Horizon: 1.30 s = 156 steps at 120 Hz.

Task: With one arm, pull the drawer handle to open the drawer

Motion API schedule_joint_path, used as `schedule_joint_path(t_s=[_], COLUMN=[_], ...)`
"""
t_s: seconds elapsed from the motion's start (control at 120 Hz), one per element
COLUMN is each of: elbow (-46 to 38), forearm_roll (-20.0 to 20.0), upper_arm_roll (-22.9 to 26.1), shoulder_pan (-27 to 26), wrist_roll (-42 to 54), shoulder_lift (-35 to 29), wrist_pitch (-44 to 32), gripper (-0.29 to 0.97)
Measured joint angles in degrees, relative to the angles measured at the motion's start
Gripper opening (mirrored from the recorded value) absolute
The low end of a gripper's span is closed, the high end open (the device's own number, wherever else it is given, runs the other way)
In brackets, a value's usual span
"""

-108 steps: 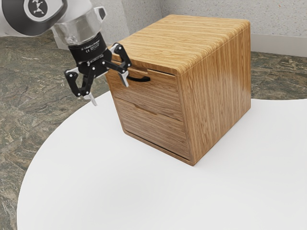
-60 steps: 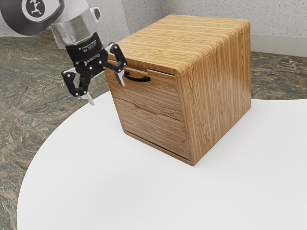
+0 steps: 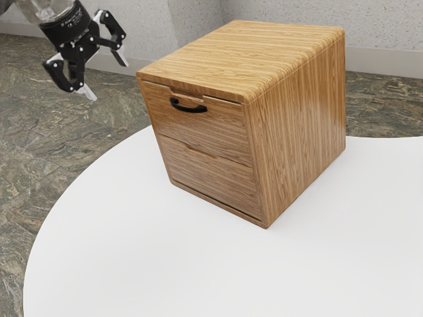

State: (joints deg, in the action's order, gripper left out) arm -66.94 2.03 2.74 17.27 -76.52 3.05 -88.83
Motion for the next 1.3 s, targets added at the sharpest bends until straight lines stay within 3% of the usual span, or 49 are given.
schedule_joint_path(t_s=[0.108, 0.333, 0.5, 0.942, 1.3], elbow=[-1.66, -8.17, -12.94, -24.18, -28.82], forearm_roll=[0.96, 2.41, 2.83, 4.71, 5.49], upper_arm_roll=[0.01, 0.16, 0.08, -0.15, -0.64], shoulder_pan=[0.41, -7.02, -6.14, -6.18, -6.98], wrist_roll=[-1.05, -2.58, -3.37, -3.65, -2.98], shoulder_lift=[1.09, 0.91, 0.70, -3.50, -5.82], wrist_pitch=[-4.88, -15.25, -21.07, -31.34, -34.48], gripper=[0.65, 0.65, 0.65, 0.61, 0.57])
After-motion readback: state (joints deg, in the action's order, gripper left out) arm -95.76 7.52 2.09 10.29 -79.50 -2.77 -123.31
